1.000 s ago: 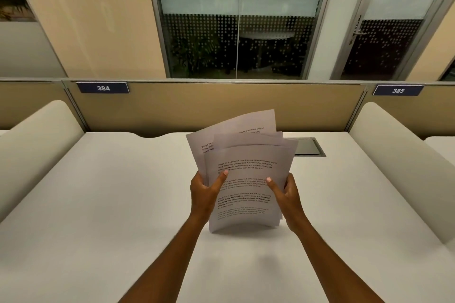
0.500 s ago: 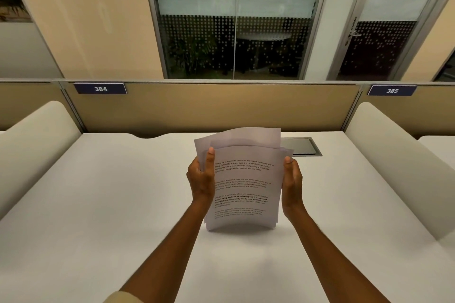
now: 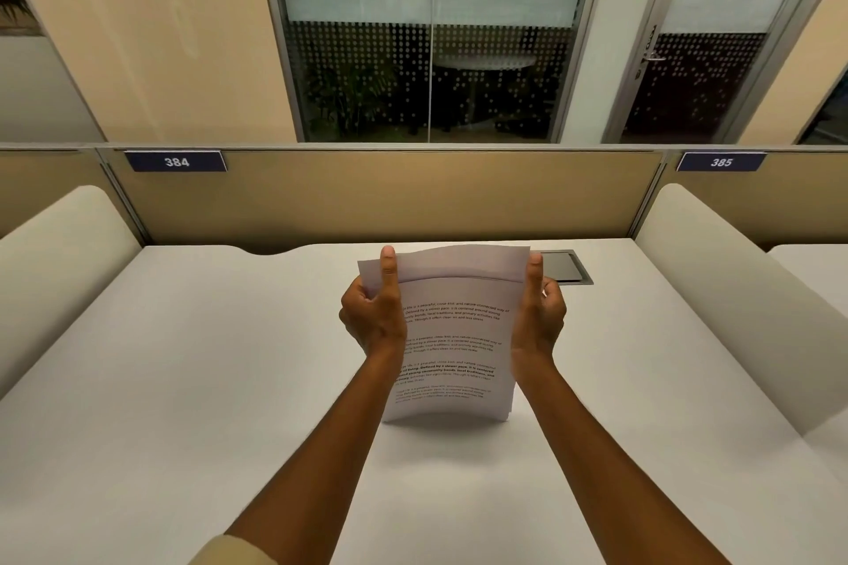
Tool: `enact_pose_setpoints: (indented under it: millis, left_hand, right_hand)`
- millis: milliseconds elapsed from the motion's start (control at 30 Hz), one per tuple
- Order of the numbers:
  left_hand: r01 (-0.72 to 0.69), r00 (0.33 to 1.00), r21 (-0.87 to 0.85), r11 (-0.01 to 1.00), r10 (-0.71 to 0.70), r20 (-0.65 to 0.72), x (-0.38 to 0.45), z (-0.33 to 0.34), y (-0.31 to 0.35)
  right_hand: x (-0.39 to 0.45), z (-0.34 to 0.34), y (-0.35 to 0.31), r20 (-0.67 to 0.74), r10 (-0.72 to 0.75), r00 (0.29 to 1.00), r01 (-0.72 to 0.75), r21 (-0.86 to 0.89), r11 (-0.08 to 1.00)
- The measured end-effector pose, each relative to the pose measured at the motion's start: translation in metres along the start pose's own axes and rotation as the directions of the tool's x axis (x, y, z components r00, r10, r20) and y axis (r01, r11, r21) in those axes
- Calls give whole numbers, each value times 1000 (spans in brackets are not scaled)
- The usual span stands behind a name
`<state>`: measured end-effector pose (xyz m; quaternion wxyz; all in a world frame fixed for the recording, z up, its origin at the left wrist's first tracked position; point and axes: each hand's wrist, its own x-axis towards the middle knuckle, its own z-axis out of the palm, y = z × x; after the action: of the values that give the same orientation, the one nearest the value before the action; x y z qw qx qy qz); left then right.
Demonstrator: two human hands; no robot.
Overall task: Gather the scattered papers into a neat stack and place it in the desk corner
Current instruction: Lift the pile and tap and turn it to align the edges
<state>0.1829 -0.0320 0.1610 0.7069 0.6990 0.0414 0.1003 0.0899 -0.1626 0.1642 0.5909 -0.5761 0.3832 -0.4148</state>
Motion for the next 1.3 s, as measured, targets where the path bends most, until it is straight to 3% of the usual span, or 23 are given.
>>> enact_pose_setpoints:
  millis: [367, 533, 667, 800, 1100, 1300]
  left_hand:
    - [-195, 976, 79, 978, 186, 111, -3, 0, -6]
    - [-162, 978, 68, 985, 150, 148, -3, -3, -9]
    - [-56, 983, 58, 997, 45, 178, -4, -3, -13]
    - [-15, 982, 49, 999, 5, 191, -4, -4, -12]
    - [-86, 972, 38, 996, 75, 222, -6, -6, -15]
    - [-174, 909, -11, 985, 165, 382, -5, -17, -31]
  right_hand:
    - [-3, 6, -3, -21, 58, 998, -59, -37, 998]
    - [-4, 4, 8, -2, -1, 1000, 1, -74, 997]
    - [-2, 5, 10, 23, -49, 999, 51, -109, 993]
    - [-2, 5, 15, 26, -15, 1000, 18, -132, 991]
    - [2, 5, 19, 27, -39, 999, 42, -115, 992]
    - [0, -1, 24, 173, -123, 977, 140, -92, 986]
